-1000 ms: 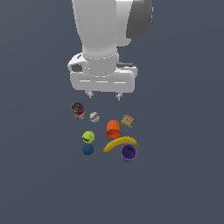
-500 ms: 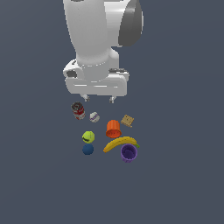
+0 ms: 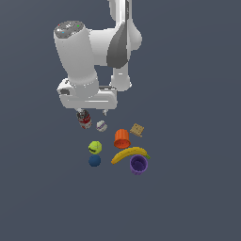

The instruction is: Pick up a designated object from a clutter of objects.

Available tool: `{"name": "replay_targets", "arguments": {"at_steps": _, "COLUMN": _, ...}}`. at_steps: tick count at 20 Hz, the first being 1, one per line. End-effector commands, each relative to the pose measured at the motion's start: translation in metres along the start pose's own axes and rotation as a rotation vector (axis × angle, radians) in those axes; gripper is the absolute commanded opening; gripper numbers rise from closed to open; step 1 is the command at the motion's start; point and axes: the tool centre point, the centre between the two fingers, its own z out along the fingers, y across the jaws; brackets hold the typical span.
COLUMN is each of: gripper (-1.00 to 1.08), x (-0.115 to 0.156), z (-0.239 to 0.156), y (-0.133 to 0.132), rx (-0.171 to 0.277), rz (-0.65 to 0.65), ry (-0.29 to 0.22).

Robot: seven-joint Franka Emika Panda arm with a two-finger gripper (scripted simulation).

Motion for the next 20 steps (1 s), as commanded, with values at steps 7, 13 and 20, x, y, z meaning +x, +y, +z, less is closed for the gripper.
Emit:
{"name": "replay_targets", "arguments": {"at_steps": 7, "gripper": 1.00, "x": -0.052, "z": 0.060, "y": 0.065, "rx": -0.012, "rz": -0.058, "ry": -0.006}}
{"name": "replay_targets", "arguments": {"at_steps": 13, "gripper": 1.00, "x": -0.084, "z": 0.086, "y": 0.092, "rx": -0.019, "rz": -0.087, "ry": -0.010}}
{"name": "replay_targets", "arguments": {"at_steps": 20, "gripper": 1.00, "x": -0.105, "z": 0.100, "y": 0.106, "rx": -0.024, "rz": -0.104, "ry": -0.014}}
